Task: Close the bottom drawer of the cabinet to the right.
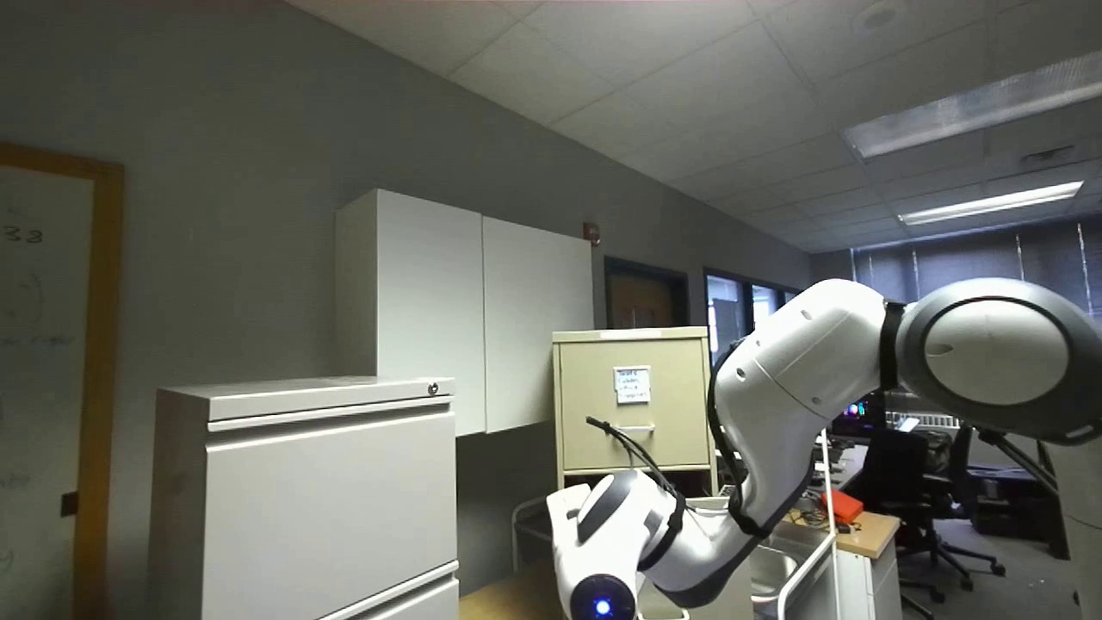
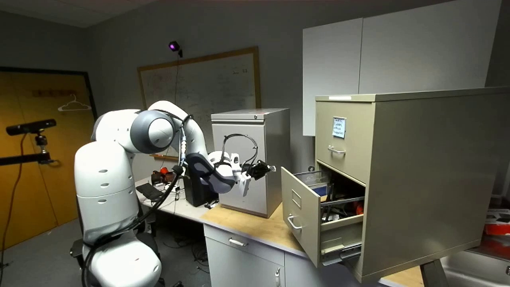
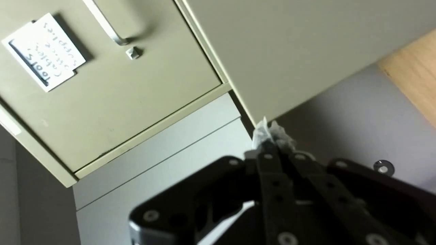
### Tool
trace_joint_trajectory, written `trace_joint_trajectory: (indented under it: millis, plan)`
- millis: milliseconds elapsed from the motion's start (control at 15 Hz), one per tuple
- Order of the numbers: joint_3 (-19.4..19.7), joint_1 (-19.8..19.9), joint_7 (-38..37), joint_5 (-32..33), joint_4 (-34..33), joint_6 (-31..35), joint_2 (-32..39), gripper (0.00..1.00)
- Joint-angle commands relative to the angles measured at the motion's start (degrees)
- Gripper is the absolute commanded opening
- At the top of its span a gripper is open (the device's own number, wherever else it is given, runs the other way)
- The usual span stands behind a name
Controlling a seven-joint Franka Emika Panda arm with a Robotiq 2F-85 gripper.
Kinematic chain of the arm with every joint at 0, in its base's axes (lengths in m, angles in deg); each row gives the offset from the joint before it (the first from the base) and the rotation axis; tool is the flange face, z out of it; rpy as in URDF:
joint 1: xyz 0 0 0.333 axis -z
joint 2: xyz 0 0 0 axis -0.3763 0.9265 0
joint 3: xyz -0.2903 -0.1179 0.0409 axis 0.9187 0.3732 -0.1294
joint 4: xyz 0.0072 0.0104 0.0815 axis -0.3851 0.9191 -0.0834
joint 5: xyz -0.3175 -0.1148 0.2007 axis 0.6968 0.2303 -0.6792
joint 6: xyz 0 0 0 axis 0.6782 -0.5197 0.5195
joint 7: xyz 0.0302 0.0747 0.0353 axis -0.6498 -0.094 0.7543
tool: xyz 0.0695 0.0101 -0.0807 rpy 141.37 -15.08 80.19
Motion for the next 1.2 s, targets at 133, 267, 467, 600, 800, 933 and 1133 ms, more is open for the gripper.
trace_joint_trajectory:
  millis: [133,267,467,600,800,933,1133]
  plan:
    - [0.46,-5.58,1.57,-13.51,3.70,0.96,-3.40,0.01]
    - [1.66,-5.17,1.34,-12.00,3.80,0.04,-2.69,0.01]
    - [4.60,-3.19,1.75,-8.96,2.96,-0.60,-1.65,0.01]
    - [6.78,-1.56,2.40,-8.27,1.83,-0.13,-0.73,0.01]
    - [9.39,0.77,3.79,-8.65,-0.42,1.28,1.58,0.02]
    - [10.44,2.05,5.32,-10.33,-2.50,3.99,3.99,0.02]
    - [11.07,3.19,6.62,-10.90,-5.58,8.42,7.64,0.04]
